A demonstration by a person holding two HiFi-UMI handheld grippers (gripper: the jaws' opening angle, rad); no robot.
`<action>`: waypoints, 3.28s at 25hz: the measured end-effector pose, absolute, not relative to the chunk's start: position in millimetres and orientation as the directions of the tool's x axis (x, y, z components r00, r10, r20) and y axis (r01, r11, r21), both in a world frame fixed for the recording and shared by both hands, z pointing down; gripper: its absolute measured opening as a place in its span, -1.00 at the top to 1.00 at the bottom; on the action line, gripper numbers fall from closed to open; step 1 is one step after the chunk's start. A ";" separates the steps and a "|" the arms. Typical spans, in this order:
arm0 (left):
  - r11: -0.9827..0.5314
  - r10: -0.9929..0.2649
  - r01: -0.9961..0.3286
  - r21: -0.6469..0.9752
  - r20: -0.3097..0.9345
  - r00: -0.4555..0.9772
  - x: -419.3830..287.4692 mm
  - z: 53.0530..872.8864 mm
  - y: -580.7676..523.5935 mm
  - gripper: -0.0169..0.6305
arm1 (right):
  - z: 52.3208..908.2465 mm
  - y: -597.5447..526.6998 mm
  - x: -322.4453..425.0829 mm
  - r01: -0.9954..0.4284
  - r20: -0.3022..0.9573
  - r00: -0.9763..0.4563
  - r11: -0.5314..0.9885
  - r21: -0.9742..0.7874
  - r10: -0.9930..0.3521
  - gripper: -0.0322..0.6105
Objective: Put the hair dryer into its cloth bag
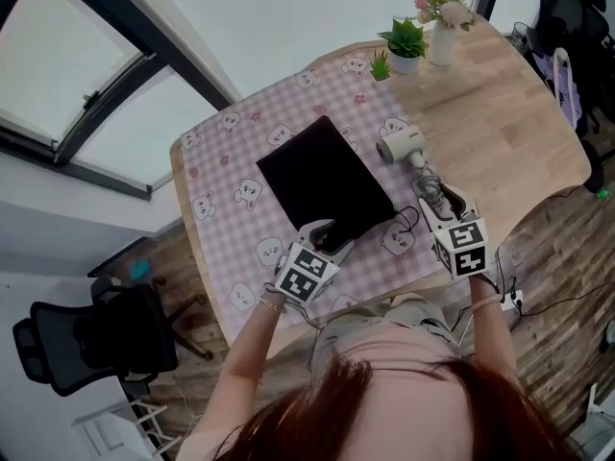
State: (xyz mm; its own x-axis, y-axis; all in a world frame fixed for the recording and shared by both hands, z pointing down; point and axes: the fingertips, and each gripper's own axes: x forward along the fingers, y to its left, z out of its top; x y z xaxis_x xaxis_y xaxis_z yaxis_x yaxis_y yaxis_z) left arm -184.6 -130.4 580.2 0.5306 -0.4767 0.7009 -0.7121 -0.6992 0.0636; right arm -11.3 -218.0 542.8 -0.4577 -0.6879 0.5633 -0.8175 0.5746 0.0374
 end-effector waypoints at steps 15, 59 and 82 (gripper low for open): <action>-0.743 -0.312 -0.658 0.118 0.809 0.498 -175.7 640.6 -142.3 0.24 | 600.0 -241.6 -3.9 -0.829 0.666 -0.398 0.559 0.034 -0.630 0.08; -0.568 -0.307 -0.767 0.299 0.787 0.535 -159.3 618.1 -189.6 0.86 | 651.8 -281.4 1.3 -0.803 0.737 -0.426 0.595 -0.040 -0.525 -0.16; -0.570 -0.343 -0.780 0.257 0.789 0.510 -151.5 602.9 -199.3 0.89 | 640.6 -282.6 -2.6 -0.798 0.707 -0.464 0.598 -0.073 -0.534 0.19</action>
